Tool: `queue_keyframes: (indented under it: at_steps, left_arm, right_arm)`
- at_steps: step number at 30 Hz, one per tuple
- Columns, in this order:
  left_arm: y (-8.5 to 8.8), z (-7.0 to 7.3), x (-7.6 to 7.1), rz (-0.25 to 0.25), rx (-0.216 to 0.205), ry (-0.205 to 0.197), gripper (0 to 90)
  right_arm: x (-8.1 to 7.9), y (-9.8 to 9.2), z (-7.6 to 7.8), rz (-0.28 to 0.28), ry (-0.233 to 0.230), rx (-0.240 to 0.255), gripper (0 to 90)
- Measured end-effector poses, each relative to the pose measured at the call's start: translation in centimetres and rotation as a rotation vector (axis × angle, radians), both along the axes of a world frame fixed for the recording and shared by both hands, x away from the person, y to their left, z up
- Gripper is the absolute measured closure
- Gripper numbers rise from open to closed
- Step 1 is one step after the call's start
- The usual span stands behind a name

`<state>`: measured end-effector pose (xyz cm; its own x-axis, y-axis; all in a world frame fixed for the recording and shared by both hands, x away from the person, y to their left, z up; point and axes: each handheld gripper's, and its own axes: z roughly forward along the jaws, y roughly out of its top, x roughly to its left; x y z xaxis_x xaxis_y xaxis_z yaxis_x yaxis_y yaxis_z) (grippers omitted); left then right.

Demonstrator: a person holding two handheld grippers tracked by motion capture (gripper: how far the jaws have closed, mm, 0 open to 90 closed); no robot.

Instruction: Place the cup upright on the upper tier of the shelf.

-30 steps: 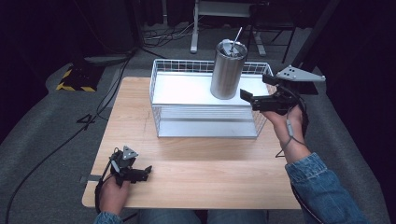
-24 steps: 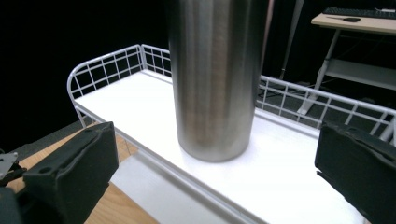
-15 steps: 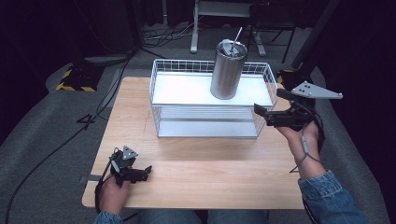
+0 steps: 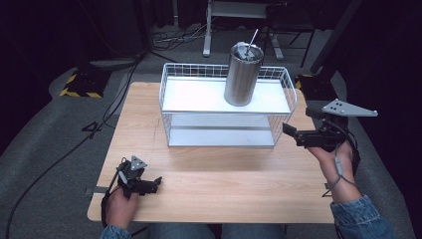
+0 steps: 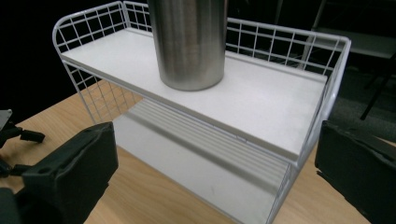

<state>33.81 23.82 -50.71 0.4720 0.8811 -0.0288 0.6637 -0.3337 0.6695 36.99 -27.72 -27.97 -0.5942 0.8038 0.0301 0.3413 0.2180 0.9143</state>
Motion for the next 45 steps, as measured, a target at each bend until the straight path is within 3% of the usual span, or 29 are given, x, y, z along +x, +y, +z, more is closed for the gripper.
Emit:
queue_keyframes:
  at_steps: [13,19,24,35,45]
  left_arm:
    - [0.0,0.0,0.0,0.000,-0.001,0.002,0.1]
    - [0.0,0.0,0.0,0.000,0.000,0.001,0.0]
    - [0.0,0.0,0.0,0.000,-0.001,0.001,0.0]
    - [0.0,0.0,0.0,0.000,0.001,-0.001,0.0]
    - [0.0,0.0,0.0,0.000,0.001,-0.001,0.0]
  right_arm:
    - [-0.6,-2.6,-3.0,-0.049,0.056,0.011,0.0]
    - [-0.5,-2.9,-5.0,-0.078,0.075,-0.054,0.0]
    - [-0.4,-3.4,-7.2,-0.095,0.140,-0.067,0.0]
    - [-0.5,-4.9,-11.3,-0.141,0.234,-0.071,0.0]
    - [-0.8,-6.0,-14.0,-0.164,0.291,-0.090,0.0]
